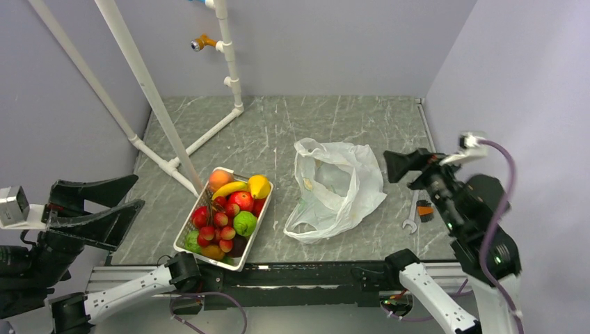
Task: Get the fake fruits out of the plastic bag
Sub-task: Reset both arms
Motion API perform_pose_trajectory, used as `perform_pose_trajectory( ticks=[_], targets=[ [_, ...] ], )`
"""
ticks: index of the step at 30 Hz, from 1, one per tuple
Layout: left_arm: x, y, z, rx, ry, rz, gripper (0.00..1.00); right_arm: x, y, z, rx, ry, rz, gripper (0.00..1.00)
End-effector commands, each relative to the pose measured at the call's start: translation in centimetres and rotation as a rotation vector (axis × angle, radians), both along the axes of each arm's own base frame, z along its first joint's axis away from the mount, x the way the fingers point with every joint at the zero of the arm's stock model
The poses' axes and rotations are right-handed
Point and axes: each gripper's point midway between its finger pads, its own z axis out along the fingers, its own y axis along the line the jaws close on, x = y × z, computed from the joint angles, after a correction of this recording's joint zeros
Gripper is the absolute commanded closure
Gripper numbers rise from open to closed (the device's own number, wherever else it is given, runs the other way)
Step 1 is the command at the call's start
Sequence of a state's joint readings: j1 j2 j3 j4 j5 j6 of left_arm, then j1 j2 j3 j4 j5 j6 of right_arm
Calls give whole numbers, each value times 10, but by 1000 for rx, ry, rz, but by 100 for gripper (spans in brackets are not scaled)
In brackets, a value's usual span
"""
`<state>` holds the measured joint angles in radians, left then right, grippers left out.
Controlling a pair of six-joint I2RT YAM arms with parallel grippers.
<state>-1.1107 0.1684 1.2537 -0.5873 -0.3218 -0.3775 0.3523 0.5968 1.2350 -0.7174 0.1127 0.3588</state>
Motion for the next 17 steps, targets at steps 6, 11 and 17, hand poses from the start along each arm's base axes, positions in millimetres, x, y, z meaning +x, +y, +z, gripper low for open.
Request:
perform_pose_trajectory(
  ticks=[6, 11, 17],
  targets=[
    [31, -23, -9, 116, 100, 93, 1, -49, -54, 36, 39, -105, -194, 0],
    [35, -33, -11, 131, 104, 90, 1, -59, -59, 38, 66, -114, -207, 0],
    [46, -39, -24, 151, 140, 130, 1, -64, -50, 36, 54, -147, -145, 0]
  ],
)
